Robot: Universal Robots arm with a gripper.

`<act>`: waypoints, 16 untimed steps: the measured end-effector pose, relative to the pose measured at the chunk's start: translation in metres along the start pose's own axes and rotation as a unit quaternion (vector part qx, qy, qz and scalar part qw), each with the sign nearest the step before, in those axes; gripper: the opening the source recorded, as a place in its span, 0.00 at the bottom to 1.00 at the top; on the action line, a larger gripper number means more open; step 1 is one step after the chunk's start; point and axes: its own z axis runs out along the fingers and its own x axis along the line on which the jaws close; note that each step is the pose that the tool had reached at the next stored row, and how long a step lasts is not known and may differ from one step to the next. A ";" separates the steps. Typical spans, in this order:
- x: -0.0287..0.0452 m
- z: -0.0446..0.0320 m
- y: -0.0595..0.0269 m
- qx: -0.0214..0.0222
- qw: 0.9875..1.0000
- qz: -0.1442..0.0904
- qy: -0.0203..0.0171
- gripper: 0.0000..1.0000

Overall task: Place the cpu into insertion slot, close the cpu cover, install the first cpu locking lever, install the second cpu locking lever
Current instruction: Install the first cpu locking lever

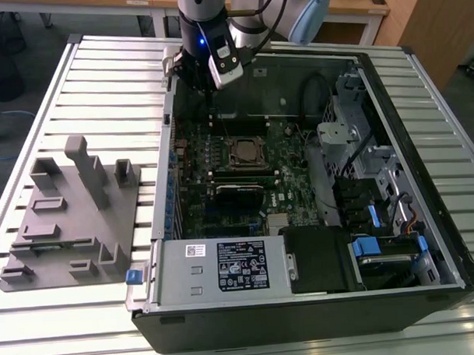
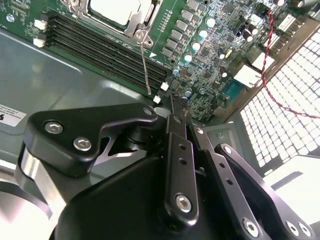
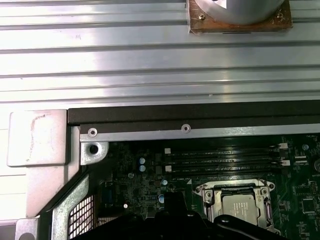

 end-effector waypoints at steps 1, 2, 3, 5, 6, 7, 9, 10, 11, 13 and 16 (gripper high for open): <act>-0.0001 0.0003 -0.0001 -0.001 1.000 0.000 0.000 0.10; -0.0003 0.0007 -0.0002 -0.004 1.000 0.000 0.000 0.10; -0.0003 0.0008 -0.0002 -0.007 1.000 0.000 0.000 0.10; -0.0003 0.0009 -0.0002 -0.009 1.000 0.000 0.000 0.10; -0.0003 0.0009 -0.0006 -0.012 1.000 0.000 0.001 0.10; -0.0003 0.0008 -0.0011 -0.014 1.000 0.000 0.001 0.10; -0.0010 -0.0009 -0.0112 -0.021 1.000 0.001 0.001 0.10; -0.0011 -0.0010 -0.0118 -0.021 1.000 0.001 0.001 0.10; -0.0011 -0.0011 -0.0125 -0.022 1.000 0.001 0.001 0.10; -0.0012 -0.0014 -0.0138 -0.022 1.000 0.001 0.001 0.10; -0.0013 -0.0017 -0.0157 -0.023 1.000 0.001 0.001 0.10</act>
